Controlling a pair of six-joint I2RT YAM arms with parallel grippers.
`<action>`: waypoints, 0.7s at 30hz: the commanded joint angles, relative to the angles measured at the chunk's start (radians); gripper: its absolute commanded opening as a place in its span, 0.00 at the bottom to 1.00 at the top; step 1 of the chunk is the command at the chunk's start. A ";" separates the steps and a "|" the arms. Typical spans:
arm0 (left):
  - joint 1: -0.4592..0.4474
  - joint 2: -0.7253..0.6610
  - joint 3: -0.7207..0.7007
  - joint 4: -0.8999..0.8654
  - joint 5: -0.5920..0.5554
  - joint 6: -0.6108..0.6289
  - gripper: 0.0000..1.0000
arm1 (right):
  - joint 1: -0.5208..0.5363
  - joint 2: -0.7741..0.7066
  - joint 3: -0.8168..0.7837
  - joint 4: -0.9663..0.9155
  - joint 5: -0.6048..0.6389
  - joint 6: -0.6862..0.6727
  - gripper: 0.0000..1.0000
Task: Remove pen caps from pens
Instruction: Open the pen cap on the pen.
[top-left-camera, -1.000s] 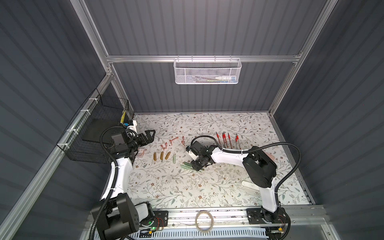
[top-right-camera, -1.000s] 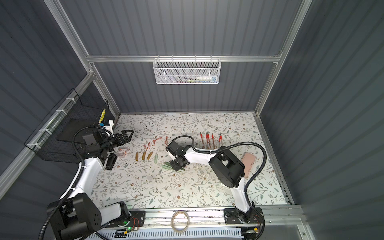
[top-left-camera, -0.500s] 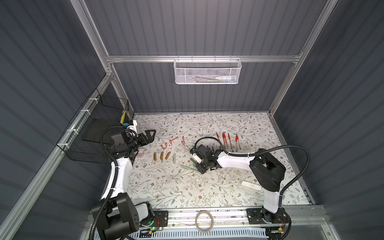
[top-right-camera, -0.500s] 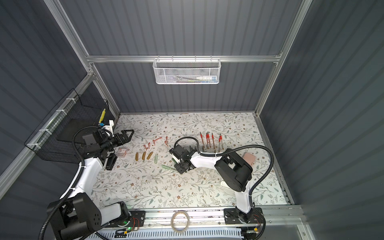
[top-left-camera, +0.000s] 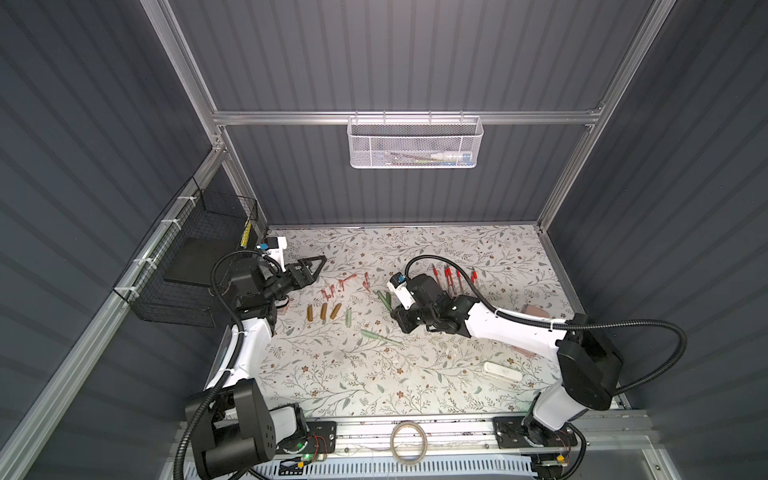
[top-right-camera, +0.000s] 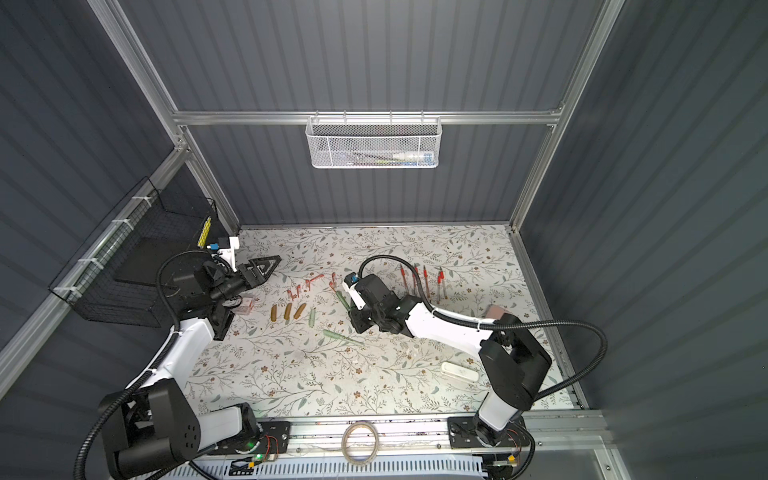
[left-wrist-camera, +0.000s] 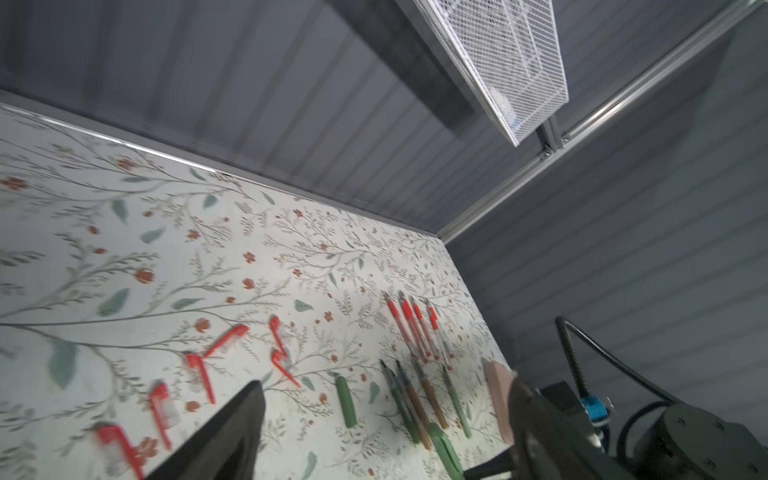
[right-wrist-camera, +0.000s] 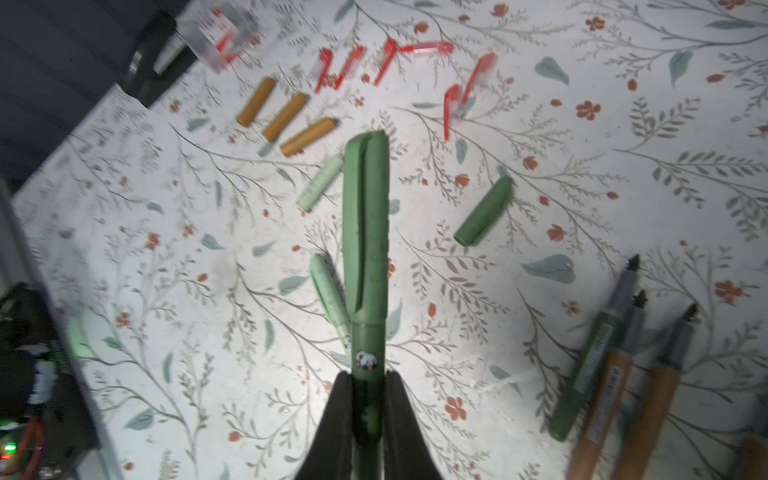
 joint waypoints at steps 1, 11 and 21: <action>-0.058 0.022 0.010 0.043 0.087 -0.033 0.83 | -0.002 -0.055 -0.055 0.213 -0.137 0.146 0.01; -0.205 0.058 -0.006 0.115 0.145 -0.030 0.68 | -0.047 -0.008 -0.194 0.722 -0.353 0.463 0.00; -0.338 0.116 0.032 -0.035 0.156 0.124 0.64 | -0.067 0.182 -0.208 1.152 -0.475 0.760 0.00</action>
